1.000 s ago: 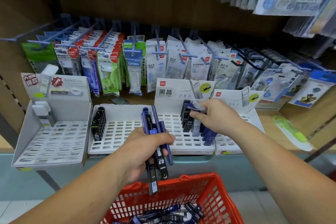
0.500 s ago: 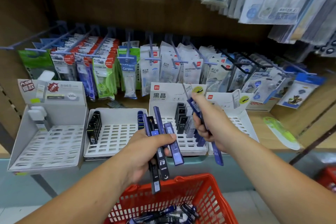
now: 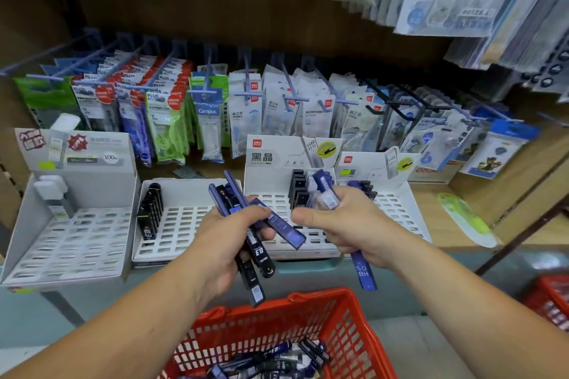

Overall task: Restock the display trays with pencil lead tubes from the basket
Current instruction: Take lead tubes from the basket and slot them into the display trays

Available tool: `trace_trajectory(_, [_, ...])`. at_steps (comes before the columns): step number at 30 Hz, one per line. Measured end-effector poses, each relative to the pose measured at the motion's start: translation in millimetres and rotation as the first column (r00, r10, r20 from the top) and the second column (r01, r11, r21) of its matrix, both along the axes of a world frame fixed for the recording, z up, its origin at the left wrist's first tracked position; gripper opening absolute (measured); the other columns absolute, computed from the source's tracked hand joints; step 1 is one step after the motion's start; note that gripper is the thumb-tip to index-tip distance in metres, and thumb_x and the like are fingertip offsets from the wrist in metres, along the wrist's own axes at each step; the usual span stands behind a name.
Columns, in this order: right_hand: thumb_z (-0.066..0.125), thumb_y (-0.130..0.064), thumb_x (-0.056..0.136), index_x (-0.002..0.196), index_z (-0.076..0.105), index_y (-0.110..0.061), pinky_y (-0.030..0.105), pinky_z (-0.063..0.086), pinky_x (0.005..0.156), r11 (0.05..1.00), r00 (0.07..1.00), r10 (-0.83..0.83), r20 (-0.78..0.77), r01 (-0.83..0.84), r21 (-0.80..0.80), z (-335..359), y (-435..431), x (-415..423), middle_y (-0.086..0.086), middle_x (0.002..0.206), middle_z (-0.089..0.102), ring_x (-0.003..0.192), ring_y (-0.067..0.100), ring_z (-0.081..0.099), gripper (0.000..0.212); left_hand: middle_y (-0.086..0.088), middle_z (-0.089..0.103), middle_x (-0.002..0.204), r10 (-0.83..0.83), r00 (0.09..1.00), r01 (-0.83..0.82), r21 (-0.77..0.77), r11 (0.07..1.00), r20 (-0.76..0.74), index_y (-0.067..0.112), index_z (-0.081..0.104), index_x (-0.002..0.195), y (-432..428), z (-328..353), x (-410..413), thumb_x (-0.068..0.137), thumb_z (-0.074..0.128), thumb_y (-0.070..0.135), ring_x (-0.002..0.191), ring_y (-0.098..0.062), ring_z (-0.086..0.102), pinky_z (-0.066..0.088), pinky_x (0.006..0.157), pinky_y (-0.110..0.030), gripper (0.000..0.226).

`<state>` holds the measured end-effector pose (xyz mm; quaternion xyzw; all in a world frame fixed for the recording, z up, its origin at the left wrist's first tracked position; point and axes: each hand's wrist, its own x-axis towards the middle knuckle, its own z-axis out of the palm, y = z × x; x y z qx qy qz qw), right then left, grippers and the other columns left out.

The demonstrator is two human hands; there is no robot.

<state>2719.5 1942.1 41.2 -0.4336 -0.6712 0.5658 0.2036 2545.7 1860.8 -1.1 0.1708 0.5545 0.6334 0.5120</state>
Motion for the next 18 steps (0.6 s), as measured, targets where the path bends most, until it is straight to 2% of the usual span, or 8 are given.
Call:
trace_trajectory(2, [0.087, -0.032, 0.08, 0.073, 0.057, -0.023, 0.024, 0.028, 0.047, 0.979, 0.994, 0.076, 0.079, -0.089, 0.185, -0.3, -1.2, 2.5, -0.008, 0.055, 0.045, 0.047, 0.012, 0.036, 0.033, -0.01, 0.072, 0.072, 0.007, 1.0, -0.007, 0.0, 1.0, -0.003, 0.01, 0.066, 0.109, 2.2, -0.4, 0.9, 0.092, 0.071, 0.008, 0.054, -0.014, 0.068, 0.028, 0.039, -0.018, 0.018])
trace_trajectory(3, [0.086, -0.03, 0.082, 0.081, 0.064, -0.022, 0.024, 0.039, 0.055, 0.957, 0.988, 0.12, 0.101, -0.142, 0.254, 1.4, -2.7, 2.3, -0.011, 0.062, 0.059, 0.054, 0.009, 0.049, 0.023, -0.01, 0.072, 0.072, 0.01, 1.0, -0.01, 0.001, 1.0, 0.0, 0.011, 0.066, 0.107, 3.2, -0.1, 1.6, 0.091, 0.07, 0.008, 0.053, -0.014, 0.067, 0.028, 0.042, -0.019, 0.017])
trace_trajectory(5, [0.085, -0.023, 0.083, 0.099, 0.074, -0.024, 0.019, 0.05, 0.078, 0.936, 0.971, 0.226, 0.083, -0.24, 0.257, 5.3, -4.9, 3.6, -0.012, 0.088, 0.077, 0.081, 0.005, 0.068, 0.02, -0.01, 0.072, 0.073, 0.025, 1.0, -0.025, -0.003, 1.0, 0.017, 0.01, 0.066, 0.111, 5.2, -0.4, 2.8, 0.09, 0.071, 0.007, 0.054, -0.016, 0.066, 0.032, 0.049, -0.024, 0.021])
trace_trajectory(7, [0.088, -0.017, 0.078, 0.105, 0.078, -0.028, 0.02, 0.053, 0.088, 0.929, 0.949, 0.313, 0.046, -0.316, 0.191, 10.4, -7.0, 6.4, -0.005, 0.101, 0.079, 0.095, 0.006, 0.071, 0.031, -0.01, 0.072, 0.074, 0.04, 0.999, -0.039, -0.016, 0.999, 0.029, 0.011, 0.067, 0.113, 7.1, -0.5, 2.9, 0.09, 0.071, 0.007, 0.054, -0.015, 0.065, 0.031, 0.051, -0.026, 0.024])
trace_trajectory(10, [0.092, -0.014, 0.074, 0.096, 0.081, -0.025, 0.028, 0.053, 0.08, 0.947, 0.974, 0.218, 0.062, -0.227, 0.229, 9.0, -4.7, 6.2, 0.005, 0.089, 0.078, 0.08, 0.009, 0.065, 0.027, -0.01, 0.069, 0.07, 0.013, 1.0, -0.012, -0.039, 0.999, 0.028, 0.012, 0.068, 0.106, 7.8, 1.9, 1.6, 0.09, 0.07, 0.01, 0.052, -0.013, 0.062, 0.027, 0.044, -0.021, 0.015])
trace_trajectory(13, [0.087, -0.015, 0.08, 0.092, 0.081, -0.021, 0.02, 0.049, 0.064, 0.955, 0.997, 0.072, 0.001, -0.069, 0.29, 8.8, -2.1, 3.6, -0.003, 0.074, 0.072, 0.067, 0.007, 0.059, 0.016, -0.012, 0.067, 0.07, -0.047, 0.998, 0.05, -0.055, 0.997, 0.05, 0.007, 0.07, 0.09, 4.0, 4.9, 2.7, 0.089, 0.07, 0.01, 0.05, -0.014, 0.057, 0.025, 0.038, -0.02, 0.003])
trace_trajectory(16, [0.085, -0.009, 0.082, 0.093, 0.081, -0.027, 0.023, 0.044, 0.059, 0.952, 0.989, 0.146, -0.019, -0.136, 0.274, 14.1, -3.3, -0.7, 0.0, 0.07, 0.066, 0.064, 0.011, 0.052, 0.021, -0.013, 0.068, 0.073, -0.057, 0.994, 0.065, -0.083, 0.994, 0.094, 0.005, 0.07, 0.085, 1.8, 3.5, 1.0, 0.09, 0.068, 0.01, 0.05, -0.012, 0.055, 0.026, 0.035, -0.019, 0.007])
trace_trajectory(18, [0.083, -0.003, 0.082, 0.09, 0.082, -0.028, 0.023, 0.048, 0.062, 0.93, 0.972, 0.236, 0.01, -0.228, 0.289, 18.8, -6.9, -4.7, 0.001, 0.074, 0.07, 0.067, 0.011, 0.057, 0.026, -0.01, 0.069, 0.073, -0.049, 0.989, 0.061, -0.085, 0.995, 0.141, 0.003, 0.071, 0.085, 2.0, 2.9, -4.3, 0.09, 0.067, 0.011, 0.049, -0.01, 0.054, 0.027, 0.034, -0.019, 0.01])
